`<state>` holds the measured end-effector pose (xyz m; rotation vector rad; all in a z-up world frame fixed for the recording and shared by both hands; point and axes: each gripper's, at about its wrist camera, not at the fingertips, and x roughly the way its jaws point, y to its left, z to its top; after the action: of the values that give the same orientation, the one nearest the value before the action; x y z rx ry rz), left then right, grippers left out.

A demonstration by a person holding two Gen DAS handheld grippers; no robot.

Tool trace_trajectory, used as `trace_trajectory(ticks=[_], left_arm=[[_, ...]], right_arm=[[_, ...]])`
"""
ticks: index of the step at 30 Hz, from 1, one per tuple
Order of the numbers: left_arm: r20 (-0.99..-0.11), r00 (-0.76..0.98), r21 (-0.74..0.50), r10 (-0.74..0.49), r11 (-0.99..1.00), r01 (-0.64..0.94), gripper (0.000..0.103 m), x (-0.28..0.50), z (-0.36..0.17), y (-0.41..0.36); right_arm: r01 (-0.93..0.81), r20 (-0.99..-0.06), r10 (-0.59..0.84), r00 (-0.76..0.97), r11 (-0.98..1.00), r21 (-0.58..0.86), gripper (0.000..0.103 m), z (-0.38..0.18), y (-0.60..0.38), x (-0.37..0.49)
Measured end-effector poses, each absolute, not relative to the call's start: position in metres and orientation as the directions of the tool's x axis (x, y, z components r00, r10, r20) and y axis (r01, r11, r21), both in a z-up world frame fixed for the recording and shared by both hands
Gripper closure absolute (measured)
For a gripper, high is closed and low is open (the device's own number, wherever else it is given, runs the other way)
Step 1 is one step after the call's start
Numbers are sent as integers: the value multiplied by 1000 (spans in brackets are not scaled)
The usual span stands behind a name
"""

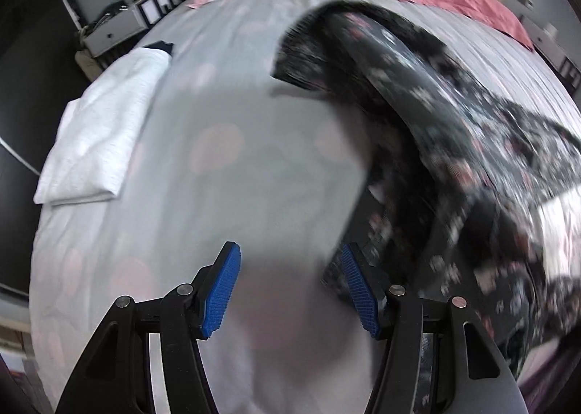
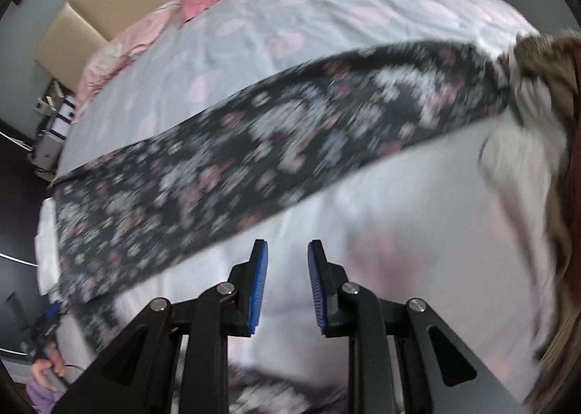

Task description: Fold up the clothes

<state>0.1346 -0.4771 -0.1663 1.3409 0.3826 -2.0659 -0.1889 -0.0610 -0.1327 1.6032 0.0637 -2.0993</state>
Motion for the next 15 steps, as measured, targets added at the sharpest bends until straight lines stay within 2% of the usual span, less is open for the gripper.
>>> trace_trajectory(ticks=[4, 6, 11, 15], left_arm=[[-915, -305, 18, -263, -783, 622, 43, 137, -178, -471], [-928, -304, -18, -214, -792, 610, 43, 134, -185, -469], [-949, -253, 3, -188, -808, 590, 43, 122, -199, -459], [-962, -216, 9, -167, -810, 587, 43, 113, -206, -452]], right_arm=[[355, -870, -464, -165, -851, 387, 80, -141, -52, -126], [341, -863, -473, -178, -852, 397, 80, -145, -50, -101], [425, -884, -377, -277, -873, 239, 80, -141, -60, -44], [449, -875, -346, -340, -877, 172, 79, -130, -61, -32]])
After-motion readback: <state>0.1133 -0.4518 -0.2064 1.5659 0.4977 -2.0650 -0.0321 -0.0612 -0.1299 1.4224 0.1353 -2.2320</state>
